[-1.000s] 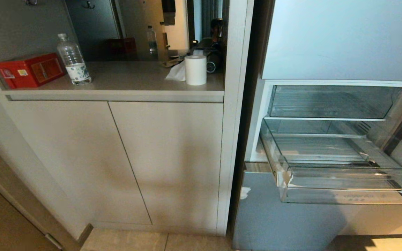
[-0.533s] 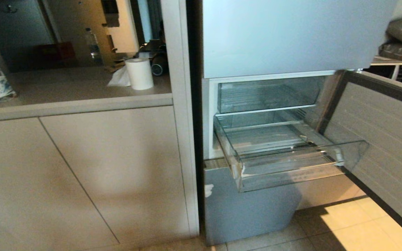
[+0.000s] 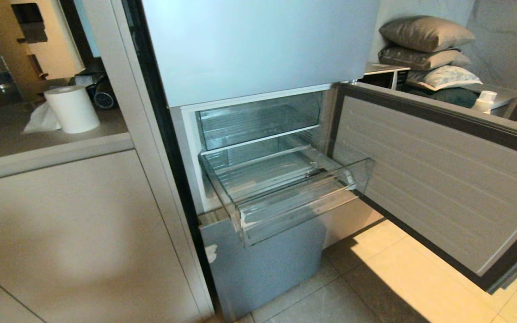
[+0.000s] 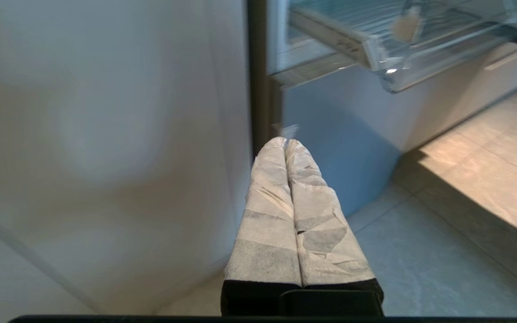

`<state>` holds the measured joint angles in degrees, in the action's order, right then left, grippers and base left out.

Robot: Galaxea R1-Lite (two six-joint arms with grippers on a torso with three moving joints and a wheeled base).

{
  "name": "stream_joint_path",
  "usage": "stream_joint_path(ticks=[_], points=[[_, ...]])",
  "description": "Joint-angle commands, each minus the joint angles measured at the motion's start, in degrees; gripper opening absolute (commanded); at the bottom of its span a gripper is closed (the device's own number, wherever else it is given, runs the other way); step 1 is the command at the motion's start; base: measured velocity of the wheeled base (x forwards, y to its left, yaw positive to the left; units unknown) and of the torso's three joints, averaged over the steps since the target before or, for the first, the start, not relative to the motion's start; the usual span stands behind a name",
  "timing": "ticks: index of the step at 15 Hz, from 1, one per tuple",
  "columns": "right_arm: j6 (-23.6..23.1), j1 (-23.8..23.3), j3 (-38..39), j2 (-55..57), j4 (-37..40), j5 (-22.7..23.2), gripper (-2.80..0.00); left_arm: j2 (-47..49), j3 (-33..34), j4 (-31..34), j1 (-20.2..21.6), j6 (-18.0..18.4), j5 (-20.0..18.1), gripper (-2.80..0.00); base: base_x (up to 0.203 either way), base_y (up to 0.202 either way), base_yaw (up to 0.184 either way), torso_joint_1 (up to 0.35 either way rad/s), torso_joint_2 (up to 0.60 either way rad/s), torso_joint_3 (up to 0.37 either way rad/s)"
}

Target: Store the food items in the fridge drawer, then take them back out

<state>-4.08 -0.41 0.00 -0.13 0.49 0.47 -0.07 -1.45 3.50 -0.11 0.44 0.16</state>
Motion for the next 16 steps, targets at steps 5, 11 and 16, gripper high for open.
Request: stream_joint_path(ticks=[5,11,16], points=[[1.4,-0.3,-4.5,9.2,-1.2,-2.9,-2.80,0.0,0.0,0.0,0.0,0.0,0.0,-2.80,0.000,0.000,-0.020,0.000,0.00,0.002],[14.0,-20.5,-22.8,37.8,-3.5,-12.6,-2.80,0.0,0.0,0.0,0.0,0.0,0.0,-2.80,0.000,0.000,0.000,0.000,0.00,0.000],[15.0,-53.9,-30.6,63.0,-20.5,-6.0,-2.80,0.0,0.0,0.0,0.0,0.0,0.0,-2.80,0.000,0.000,0.000,0.000,0.00,0.000]])
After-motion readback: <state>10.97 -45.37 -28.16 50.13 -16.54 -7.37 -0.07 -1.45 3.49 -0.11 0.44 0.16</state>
